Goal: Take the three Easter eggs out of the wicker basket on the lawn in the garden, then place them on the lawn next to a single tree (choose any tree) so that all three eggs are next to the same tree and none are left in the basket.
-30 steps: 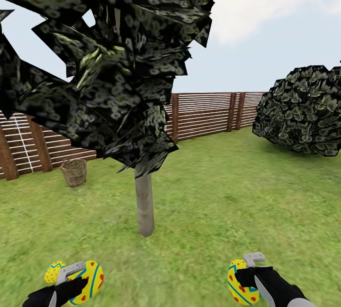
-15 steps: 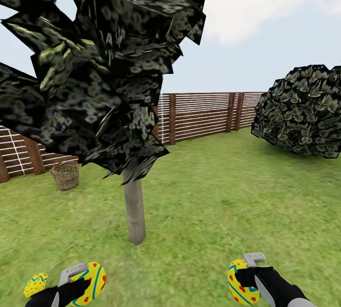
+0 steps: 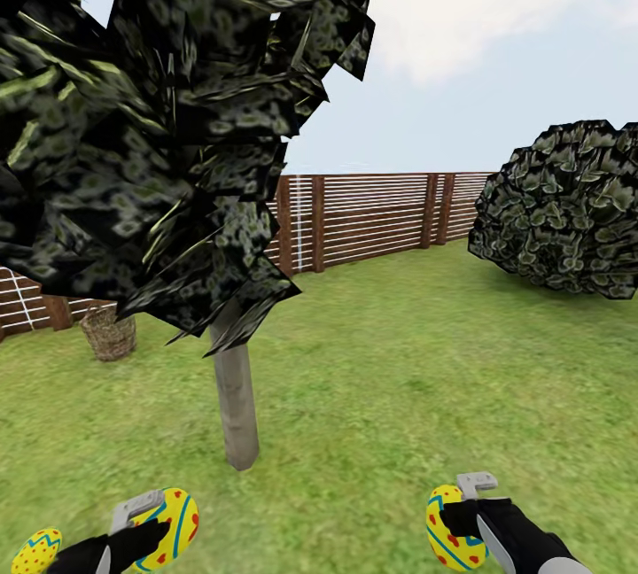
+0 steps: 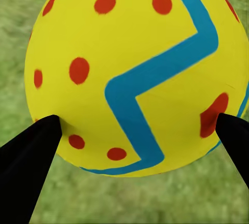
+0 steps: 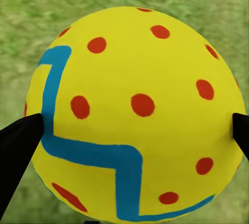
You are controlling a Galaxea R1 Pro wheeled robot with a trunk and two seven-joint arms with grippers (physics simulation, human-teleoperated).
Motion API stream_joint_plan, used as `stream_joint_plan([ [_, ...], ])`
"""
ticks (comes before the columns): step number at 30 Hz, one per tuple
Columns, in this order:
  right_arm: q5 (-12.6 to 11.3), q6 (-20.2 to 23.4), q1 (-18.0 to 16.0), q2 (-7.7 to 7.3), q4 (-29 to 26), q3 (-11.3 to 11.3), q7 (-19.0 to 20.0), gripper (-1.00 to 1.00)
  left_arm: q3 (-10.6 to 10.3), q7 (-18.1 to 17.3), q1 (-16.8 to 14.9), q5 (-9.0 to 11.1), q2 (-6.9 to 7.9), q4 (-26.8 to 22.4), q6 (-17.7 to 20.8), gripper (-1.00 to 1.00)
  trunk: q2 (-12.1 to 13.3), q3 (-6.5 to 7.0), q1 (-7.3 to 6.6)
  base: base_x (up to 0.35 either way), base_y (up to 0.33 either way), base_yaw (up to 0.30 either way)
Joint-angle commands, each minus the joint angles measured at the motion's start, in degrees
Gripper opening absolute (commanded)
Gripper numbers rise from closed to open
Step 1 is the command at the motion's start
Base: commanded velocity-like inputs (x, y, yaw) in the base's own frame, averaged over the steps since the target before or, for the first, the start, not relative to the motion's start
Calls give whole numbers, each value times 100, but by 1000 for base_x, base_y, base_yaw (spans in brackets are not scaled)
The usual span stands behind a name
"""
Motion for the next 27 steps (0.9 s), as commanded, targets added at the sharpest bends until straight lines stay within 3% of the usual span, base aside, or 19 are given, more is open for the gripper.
stream_joint_plan([
  [1, -19, 31, 0, -7, -10, 47, 2, -100, 38, -57, -3, -56, -7, -6, 13, -100, -5, -3, 2, 3, -3, 0],
  [5, -15, 24, 0, -7, -10, 41, -25, -100, 39, -57, -5, -59, -40, 2, 3, -100, -5, -3, 2, 0, 0, 96],
  [14, -1, 31, 0, -7, -10, 57, -151, -100, 33, -51, -4, -66, -150, 11, -6, -100, -5, -3, 2, 0, 0, 284],
  [21, 0, 31, 0, -4, -10, 57, -156, -100, 38, -40, -5, -68, -152, 13, -4, -100, -5, -3, 2, 0, 0, 288],
  [27, 6, 31, 0, -7, -10, 53, -147, -100, 30, -32, -5, -74, -155, 46, -3, -100, -245, -110, 134, 0, 0, 32],
])
